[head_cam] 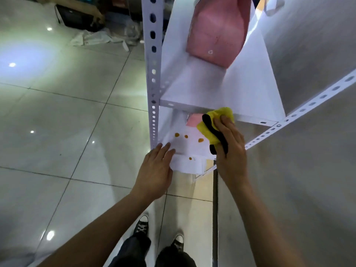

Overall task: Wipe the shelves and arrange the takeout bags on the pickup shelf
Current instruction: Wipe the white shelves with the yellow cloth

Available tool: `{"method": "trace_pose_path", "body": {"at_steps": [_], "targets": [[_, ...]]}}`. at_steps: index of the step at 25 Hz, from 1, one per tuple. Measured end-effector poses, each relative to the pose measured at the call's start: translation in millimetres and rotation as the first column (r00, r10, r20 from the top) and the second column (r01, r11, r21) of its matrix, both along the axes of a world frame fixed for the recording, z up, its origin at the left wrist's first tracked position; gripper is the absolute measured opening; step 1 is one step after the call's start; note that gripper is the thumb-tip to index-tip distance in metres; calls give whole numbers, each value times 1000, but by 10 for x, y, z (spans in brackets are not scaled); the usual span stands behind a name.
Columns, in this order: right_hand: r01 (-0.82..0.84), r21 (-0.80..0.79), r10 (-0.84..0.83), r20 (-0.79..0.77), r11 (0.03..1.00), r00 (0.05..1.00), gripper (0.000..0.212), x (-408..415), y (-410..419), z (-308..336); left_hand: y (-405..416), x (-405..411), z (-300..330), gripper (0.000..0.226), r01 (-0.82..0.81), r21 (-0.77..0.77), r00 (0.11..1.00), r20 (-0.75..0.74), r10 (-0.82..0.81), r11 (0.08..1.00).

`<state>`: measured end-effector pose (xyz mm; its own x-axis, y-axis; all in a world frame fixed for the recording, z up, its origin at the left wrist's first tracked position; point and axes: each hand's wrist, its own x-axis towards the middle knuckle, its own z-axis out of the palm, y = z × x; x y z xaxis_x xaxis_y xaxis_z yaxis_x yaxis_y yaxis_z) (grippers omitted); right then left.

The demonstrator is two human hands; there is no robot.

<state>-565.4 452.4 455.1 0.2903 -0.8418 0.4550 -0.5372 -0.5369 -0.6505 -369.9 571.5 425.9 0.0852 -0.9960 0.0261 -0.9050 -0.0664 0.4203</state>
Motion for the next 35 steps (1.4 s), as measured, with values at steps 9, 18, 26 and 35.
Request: {"method": "trace_pose_path", "body": {"at_steps": [9,18,26,35], "targets": [[-76,750,-174,249,657,953,61,-477,-58,-1491,-30,-435,-1177,62,-102,109,995,0,102,989],[-239,279,234,52,930,971,58,596,-687,-2144,-384,-136,-2061,65,-228,119,973,-18,232,966],[-402,227,447,-638,887,626,53,1743,-1107,-2814,-291,28,-2243,69,-220,181,975,45,216,959],[44,215,93,-588,976,803,60,722,-863,-2785,-674,-13,-2297,72,-125,60,992,1,125,990]]}}
